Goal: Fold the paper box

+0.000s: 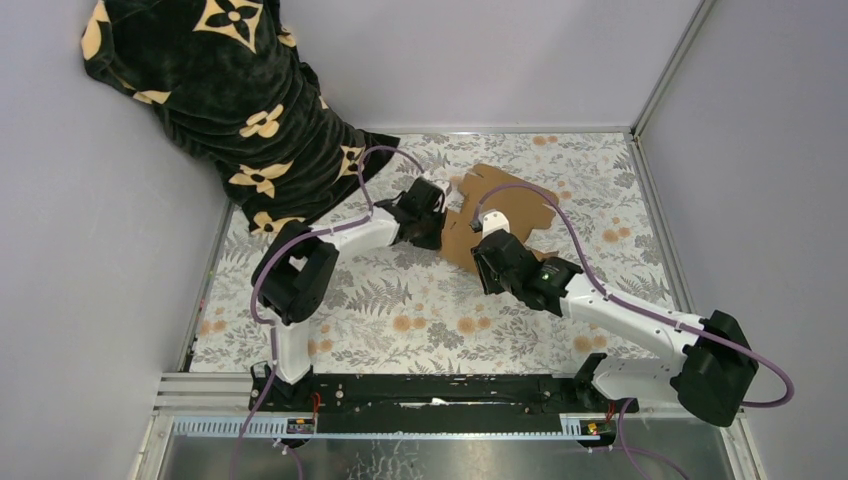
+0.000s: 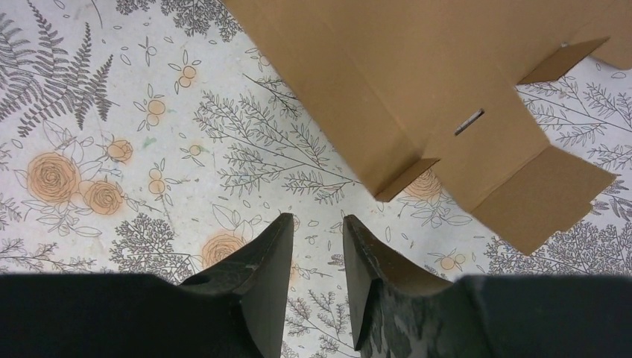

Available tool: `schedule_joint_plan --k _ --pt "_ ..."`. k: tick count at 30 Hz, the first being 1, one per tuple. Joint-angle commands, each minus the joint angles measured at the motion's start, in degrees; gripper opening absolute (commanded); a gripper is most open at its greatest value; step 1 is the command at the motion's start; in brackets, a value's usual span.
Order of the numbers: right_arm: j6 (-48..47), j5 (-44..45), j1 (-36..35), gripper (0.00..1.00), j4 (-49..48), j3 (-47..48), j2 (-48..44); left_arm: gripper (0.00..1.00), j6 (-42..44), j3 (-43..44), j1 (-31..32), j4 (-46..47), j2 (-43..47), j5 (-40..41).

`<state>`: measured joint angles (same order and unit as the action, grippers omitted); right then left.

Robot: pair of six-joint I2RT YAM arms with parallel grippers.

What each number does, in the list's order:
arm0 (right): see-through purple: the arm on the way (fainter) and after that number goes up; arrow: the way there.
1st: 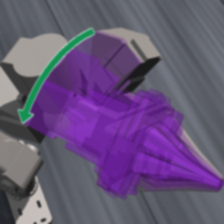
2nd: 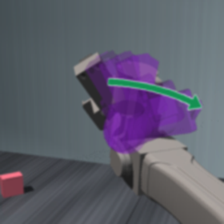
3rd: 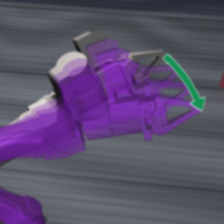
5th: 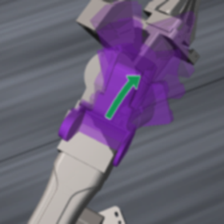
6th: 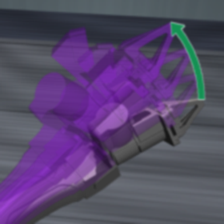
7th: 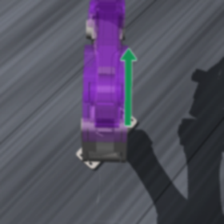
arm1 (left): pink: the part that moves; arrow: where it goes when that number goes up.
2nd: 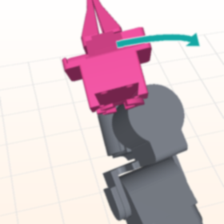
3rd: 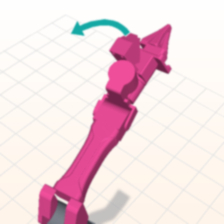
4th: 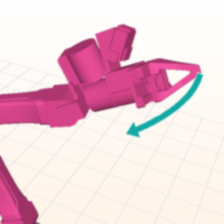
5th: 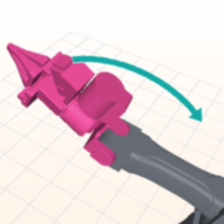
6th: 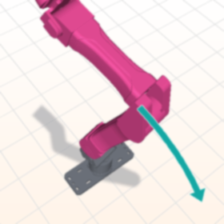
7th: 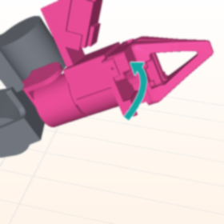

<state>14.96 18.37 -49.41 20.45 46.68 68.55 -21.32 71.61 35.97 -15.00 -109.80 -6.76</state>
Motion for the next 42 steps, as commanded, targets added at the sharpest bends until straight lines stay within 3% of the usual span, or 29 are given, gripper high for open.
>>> schedule_joint_plan --k 1,9,17,24,42 --pt "-2.2 1.1 -0.6 0.38 0.4 3.3 1.0 0.01 3.4 10.8 0.2 -14.2 -2.1 2.0" --pt "-7.3 10.9 -4.9 0.4 0.9 6.6 1.7 0.03 6.1 26.8 0.0 -31.6 -5.0 -1.1" --pt "-16.6 24.1 -9.5 0.47 -12.9 1.1 2.3 0.05 5.8 25.1 -2.2 -36.1 -2.4 -5.9" --pt "-21.2 24.6 -13.4 0.59 -23.8 -3.5 5.6 0.06 6.1 23.7 -2.5 -38.1 -1.6 -7.4" --pt "-23.5 23.1 -20.2 0.59 -29.0 -4.7 13.6 0.06 6.5 23.6 -3.6 -39.4 -0.7 -8.9"
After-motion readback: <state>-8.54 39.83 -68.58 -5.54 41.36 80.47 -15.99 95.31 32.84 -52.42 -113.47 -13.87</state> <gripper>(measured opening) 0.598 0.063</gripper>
